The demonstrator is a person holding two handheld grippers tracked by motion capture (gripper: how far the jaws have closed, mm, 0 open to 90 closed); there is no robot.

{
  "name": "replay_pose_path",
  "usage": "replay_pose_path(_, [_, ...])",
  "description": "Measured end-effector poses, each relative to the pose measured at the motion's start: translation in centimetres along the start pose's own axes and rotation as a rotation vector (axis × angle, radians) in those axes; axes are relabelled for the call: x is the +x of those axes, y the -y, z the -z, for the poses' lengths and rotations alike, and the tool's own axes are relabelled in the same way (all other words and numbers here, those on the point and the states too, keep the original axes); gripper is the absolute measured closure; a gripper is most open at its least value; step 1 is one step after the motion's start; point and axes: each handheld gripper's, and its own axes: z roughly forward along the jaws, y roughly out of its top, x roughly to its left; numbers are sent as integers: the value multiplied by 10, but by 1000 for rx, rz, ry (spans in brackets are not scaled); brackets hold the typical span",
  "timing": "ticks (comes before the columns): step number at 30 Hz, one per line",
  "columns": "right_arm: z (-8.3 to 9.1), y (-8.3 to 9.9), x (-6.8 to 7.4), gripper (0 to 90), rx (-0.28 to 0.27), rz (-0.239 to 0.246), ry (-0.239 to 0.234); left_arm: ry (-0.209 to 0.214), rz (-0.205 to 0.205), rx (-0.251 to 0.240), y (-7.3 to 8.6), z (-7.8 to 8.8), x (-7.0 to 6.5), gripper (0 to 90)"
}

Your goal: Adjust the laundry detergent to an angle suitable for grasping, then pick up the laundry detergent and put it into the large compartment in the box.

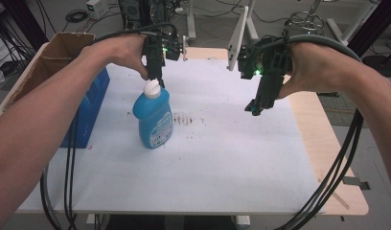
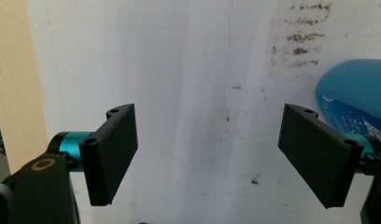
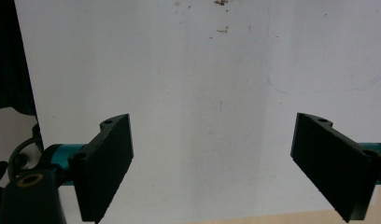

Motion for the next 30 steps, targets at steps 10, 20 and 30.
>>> replay_pose_path(10, [-2,-5,1,122,9,23,6,-7,34,-15,6,7,2,199])
replay_pose_path(20, [-1,-4,1,121,14,27,18,-3,27,-7,4,2,3,199])
replay_pose_path(30, [-1,-6,3,122,17,29,23,-25,100,-10,21,25,0,199])
